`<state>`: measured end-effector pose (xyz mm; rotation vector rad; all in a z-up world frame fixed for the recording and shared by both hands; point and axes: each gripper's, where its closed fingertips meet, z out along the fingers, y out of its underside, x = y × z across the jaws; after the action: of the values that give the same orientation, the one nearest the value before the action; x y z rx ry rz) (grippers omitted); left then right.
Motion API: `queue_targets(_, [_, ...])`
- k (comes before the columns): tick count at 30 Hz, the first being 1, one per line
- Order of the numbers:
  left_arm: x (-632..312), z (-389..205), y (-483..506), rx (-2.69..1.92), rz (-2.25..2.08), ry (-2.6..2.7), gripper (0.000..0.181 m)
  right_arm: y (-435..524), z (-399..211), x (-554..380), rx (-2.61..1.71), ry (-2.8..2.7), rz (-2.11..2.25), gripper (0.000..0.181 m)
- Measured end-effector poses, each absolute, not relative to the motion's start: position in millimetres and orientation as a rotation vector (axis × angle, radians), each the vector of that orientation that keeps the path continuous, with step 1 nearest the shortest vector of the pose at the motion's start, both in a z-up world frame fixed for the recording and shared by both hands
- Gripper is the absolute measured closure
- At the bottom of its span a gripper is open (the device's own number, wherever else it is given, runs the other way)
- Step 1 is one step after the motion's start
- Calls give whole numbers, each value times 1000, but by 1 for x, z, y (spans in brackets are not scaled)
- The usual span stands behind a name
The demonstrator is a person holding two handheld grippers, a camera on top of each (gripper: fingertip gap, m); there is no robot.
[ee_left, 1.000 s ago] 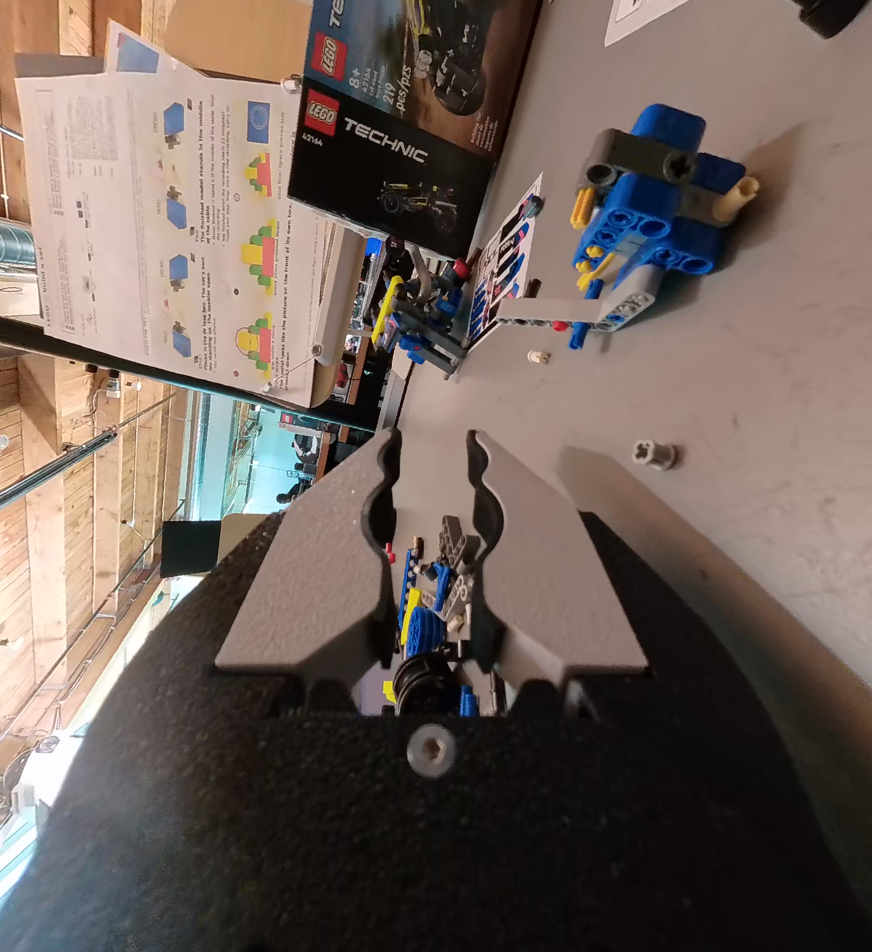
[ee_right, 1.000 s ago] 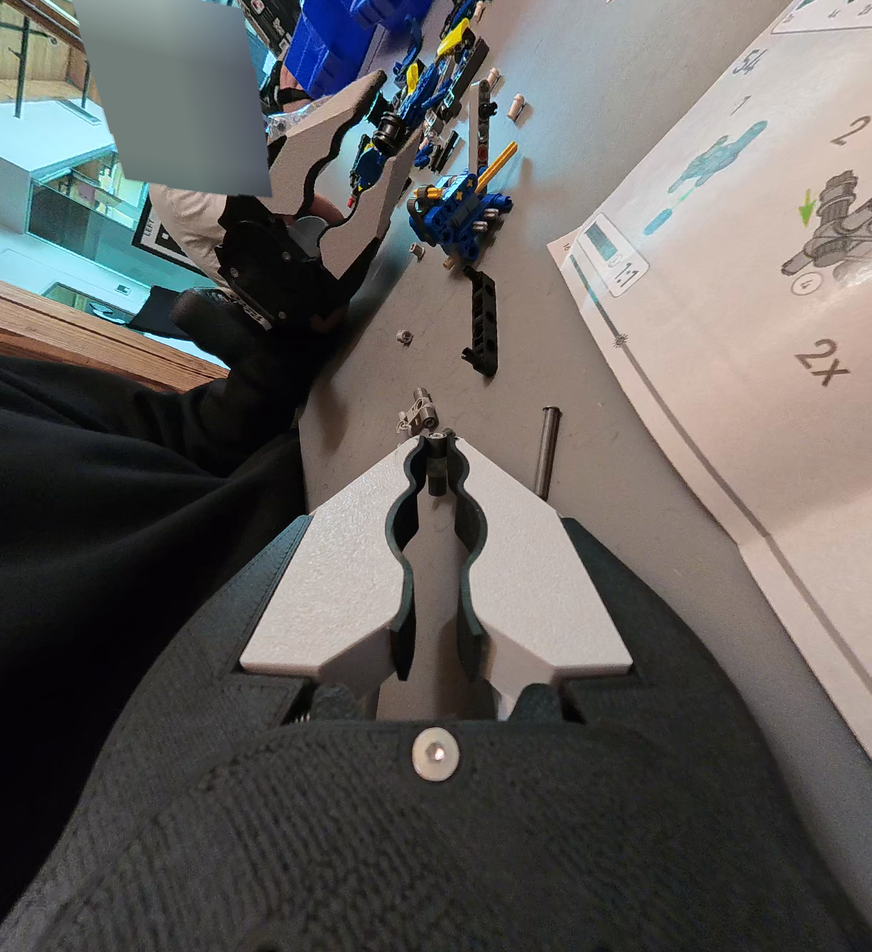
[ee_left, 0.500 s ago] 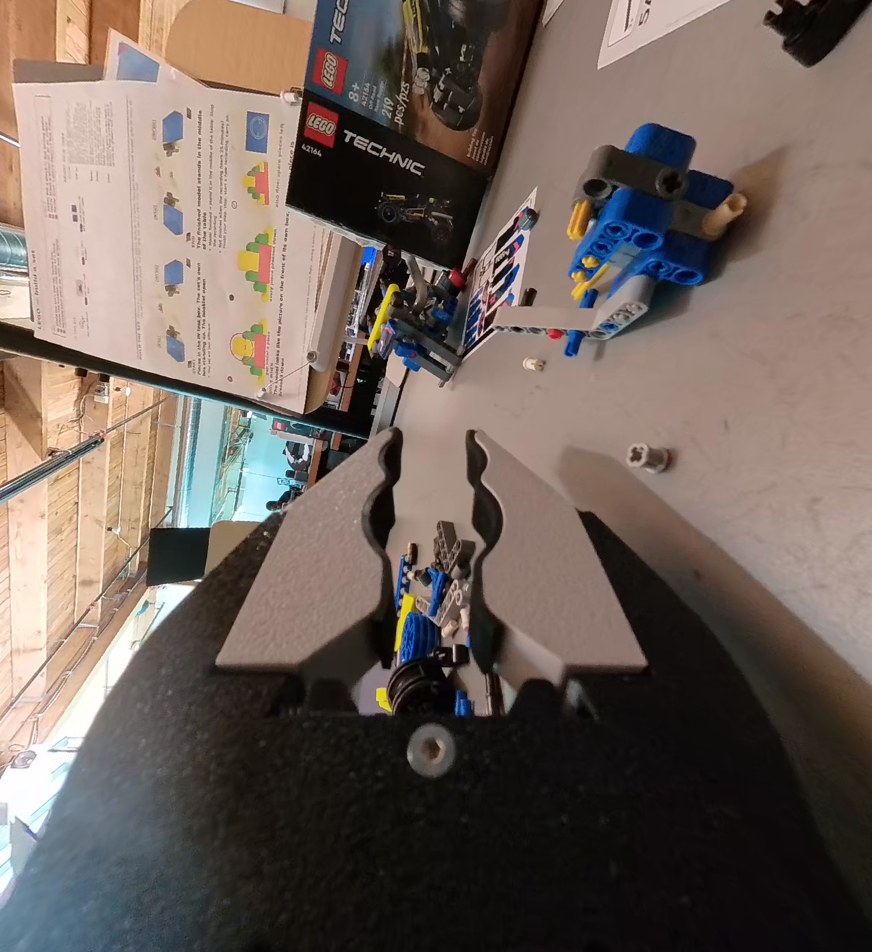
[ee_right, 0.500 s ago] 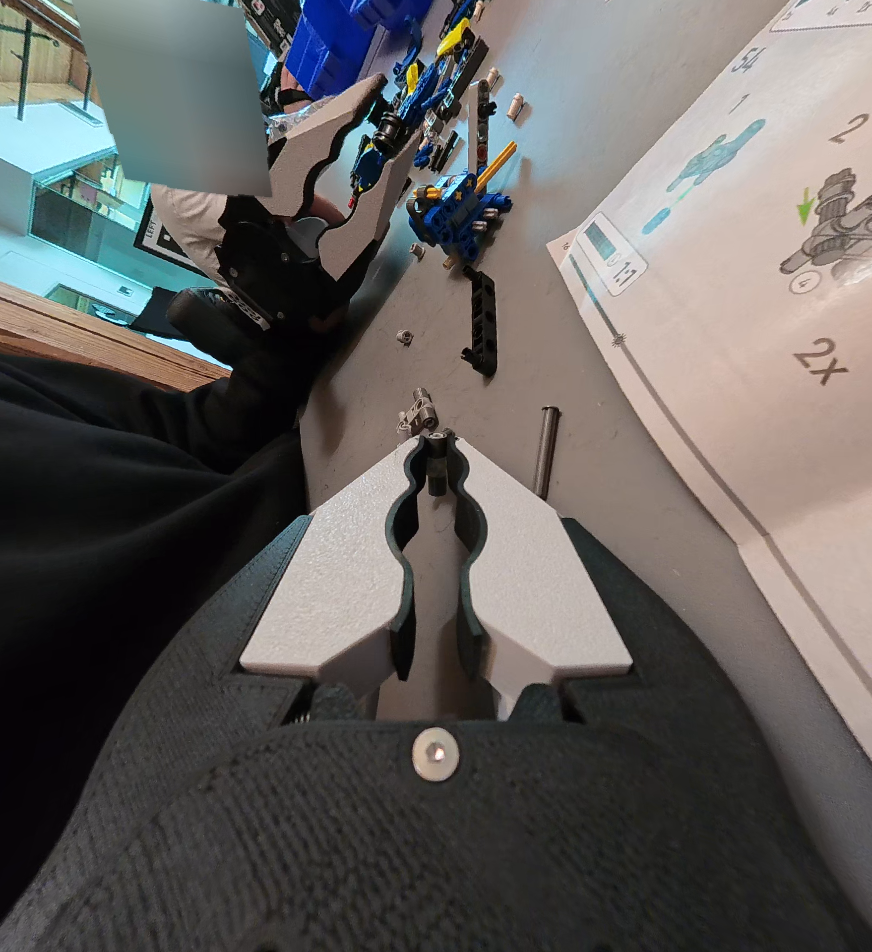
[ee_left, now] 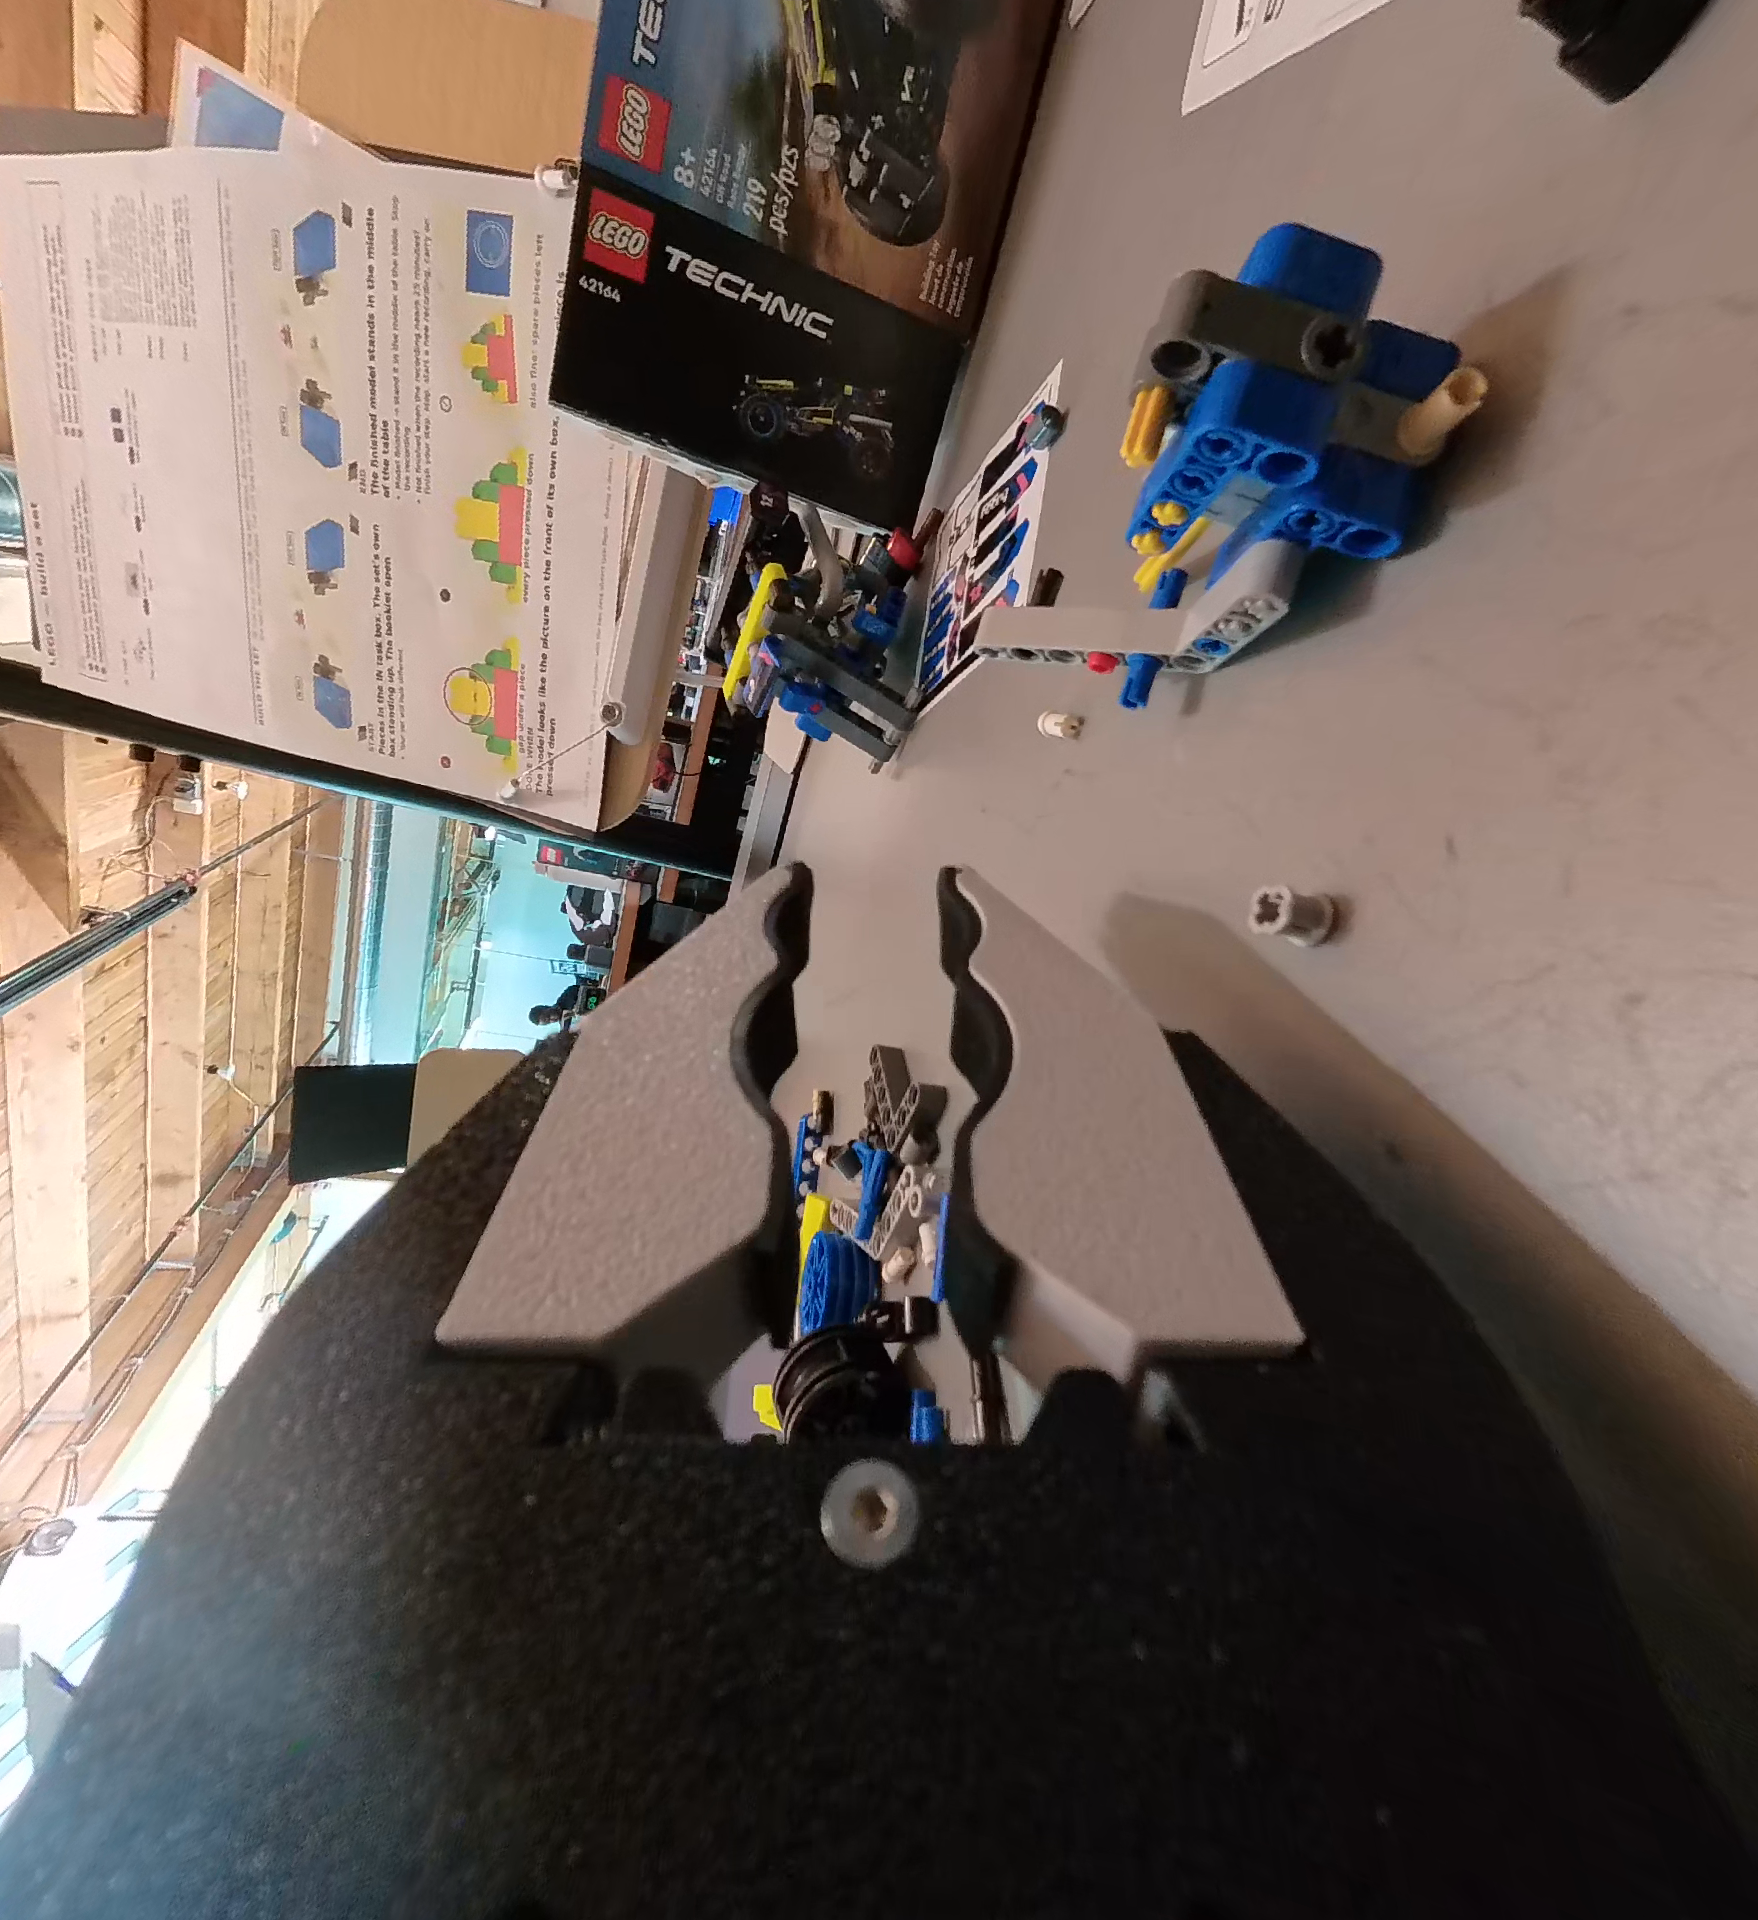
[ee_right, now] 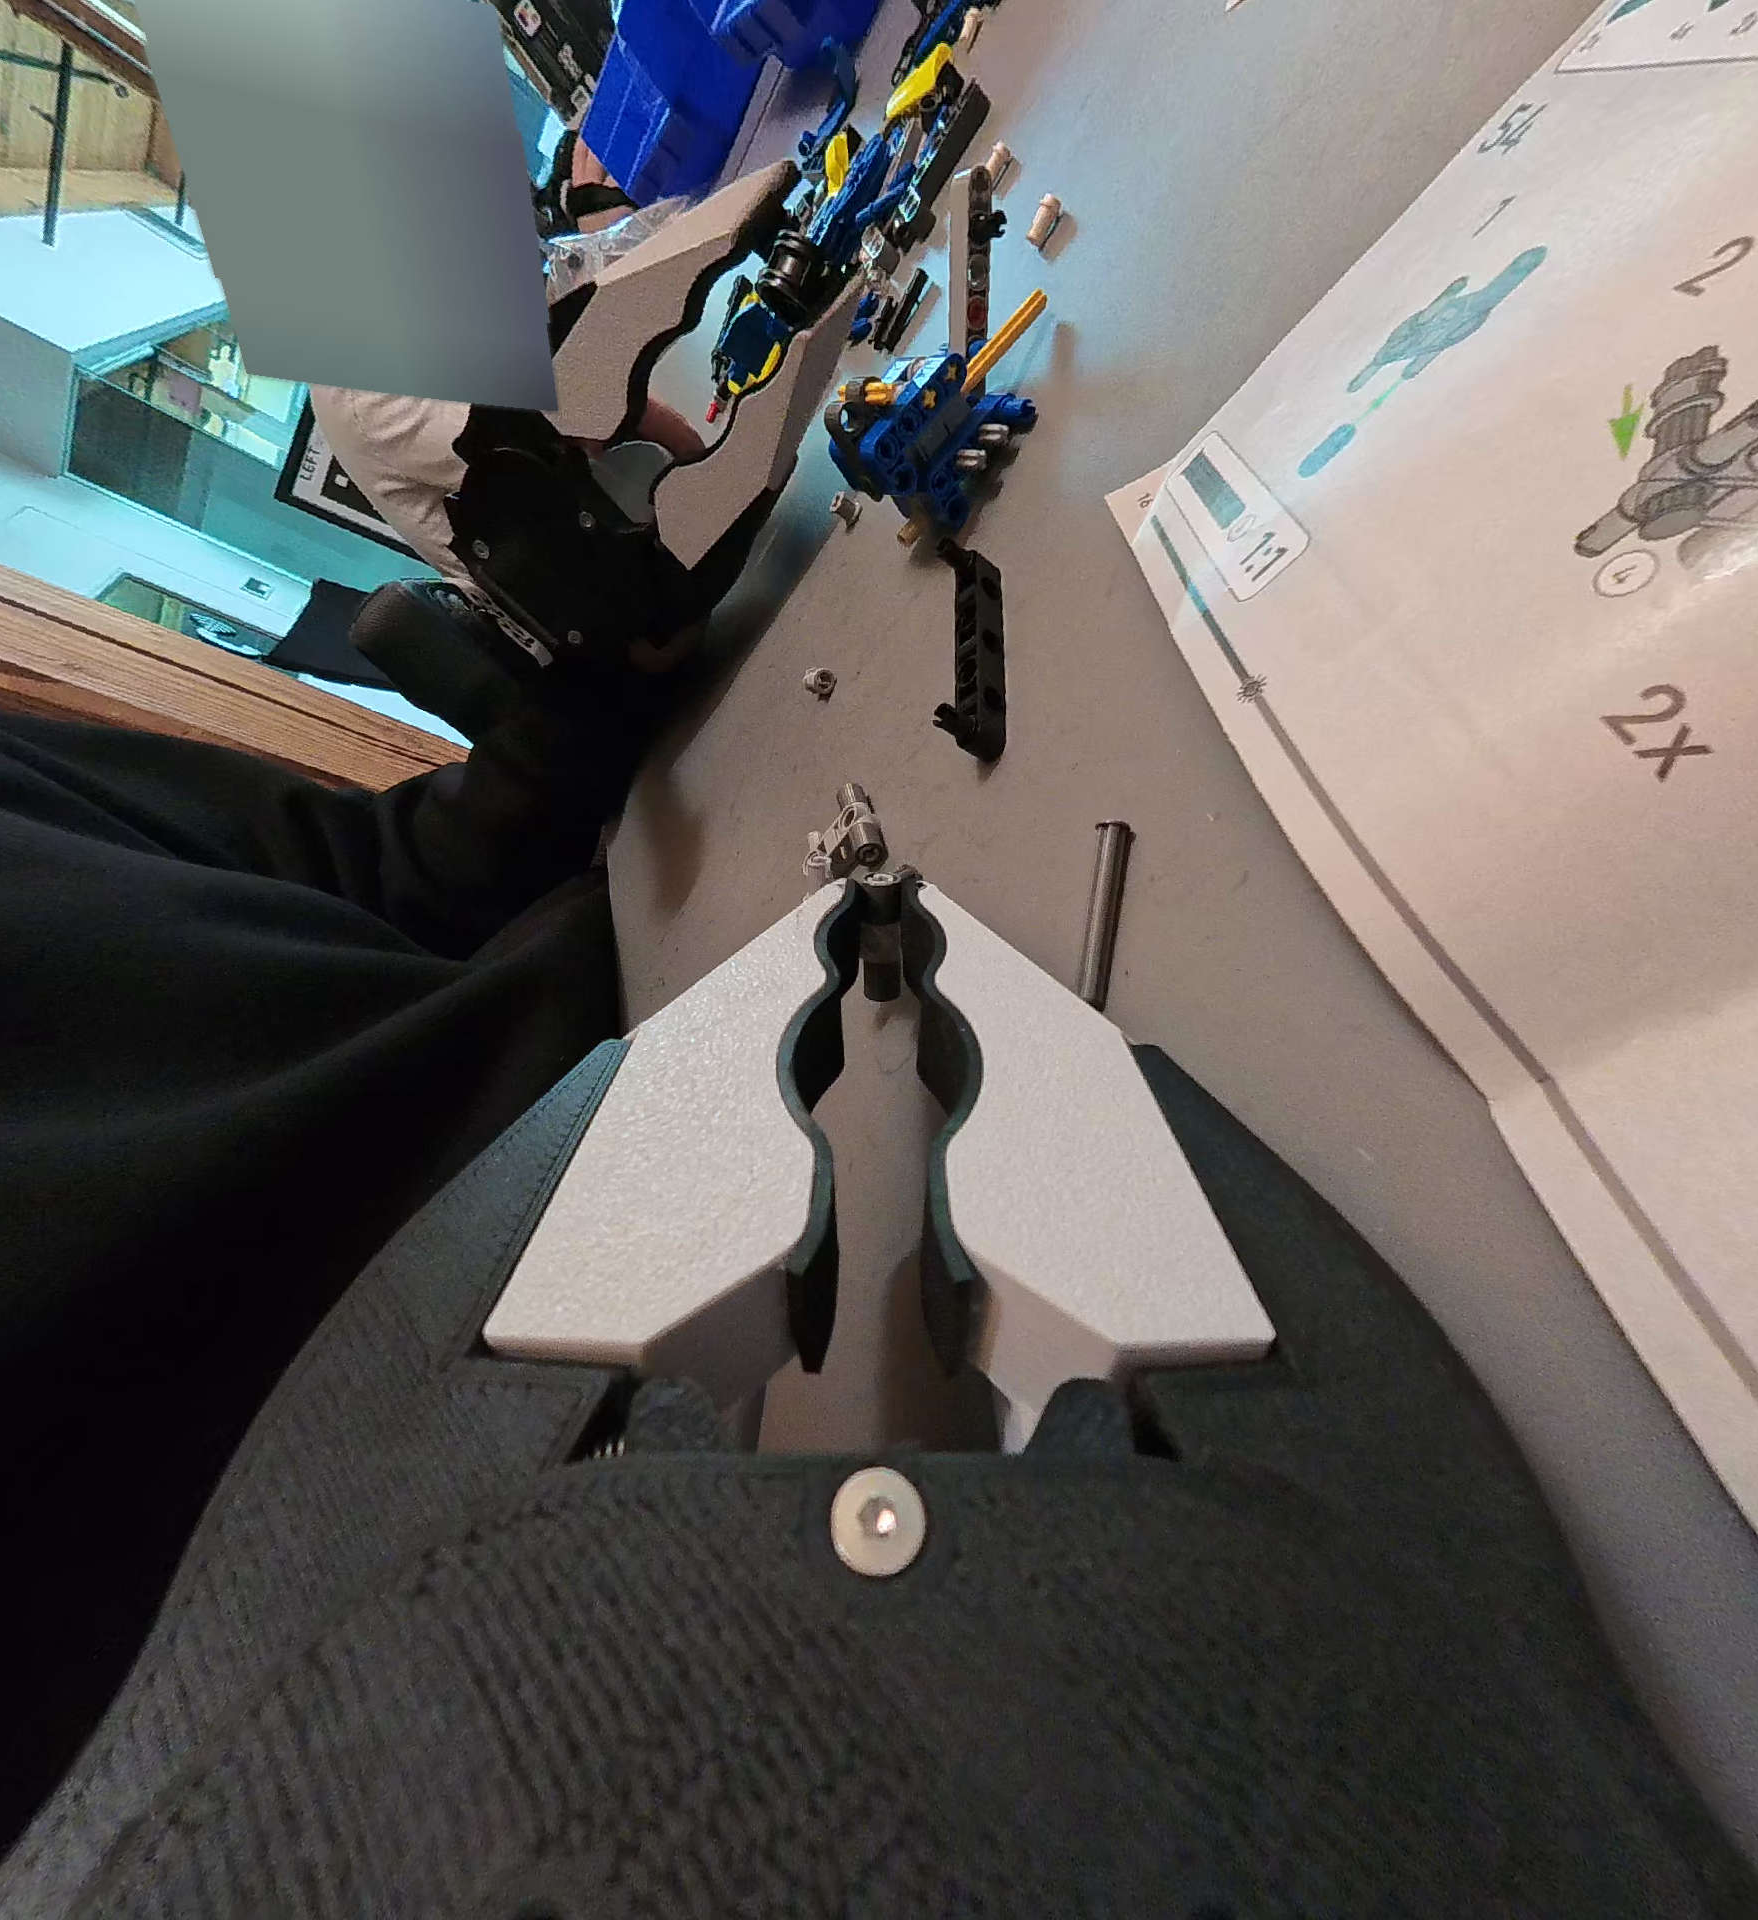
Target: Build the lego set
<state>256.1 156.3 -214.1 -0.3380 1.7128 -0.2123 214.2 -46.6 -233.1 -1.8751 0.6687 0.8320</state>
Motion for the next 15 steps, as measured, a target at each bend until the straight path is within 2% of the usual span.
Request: queue_targets(15, [255,-212,155,-335,-220,1702,160,-46,-233,214,-1875,670,834,176])
